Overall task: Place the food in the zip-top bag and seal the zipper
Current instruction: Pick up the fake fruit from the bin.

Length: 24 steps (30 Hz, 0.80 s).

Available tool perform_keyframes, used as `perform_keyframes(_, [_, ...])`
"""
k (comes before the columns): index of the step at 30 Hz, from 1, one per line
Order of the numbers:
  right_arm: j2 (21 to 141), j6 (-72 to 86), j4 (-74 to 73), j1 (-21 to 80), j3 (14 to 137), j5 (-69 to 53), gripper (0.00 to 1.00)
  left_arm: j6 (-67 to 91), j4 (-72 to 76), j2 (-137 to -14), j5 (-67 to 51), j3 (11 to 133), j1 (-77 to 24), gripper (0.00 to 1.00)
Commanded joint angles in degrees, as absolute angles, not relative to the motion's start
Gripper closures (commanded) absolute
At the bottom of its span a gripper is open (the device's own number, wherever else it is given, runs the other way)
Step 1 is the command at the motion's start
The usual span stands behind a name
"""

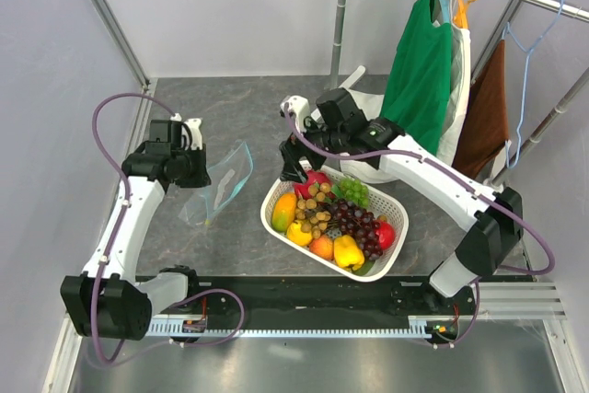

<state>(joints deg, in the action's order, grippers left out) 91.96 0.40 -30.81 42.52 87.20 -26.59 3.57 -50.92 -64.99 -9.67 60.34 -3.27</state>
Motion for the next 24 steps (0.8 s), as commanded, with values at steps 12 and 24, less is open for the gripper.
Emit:
perform_keyframes(12, [77.71,-21.36,-60.37,42.45,75.51,-7.13,0.02,9.84,-40.7,-69.35,-11.87,60.64,-9.31,0.98])
perform_keyframes(24, [79.09,-19.96,-58.98,42.36,66.01,-7.91,0.02,11.43,-40.43,-68.99,-12.22,60.03,-9.58,0.98])
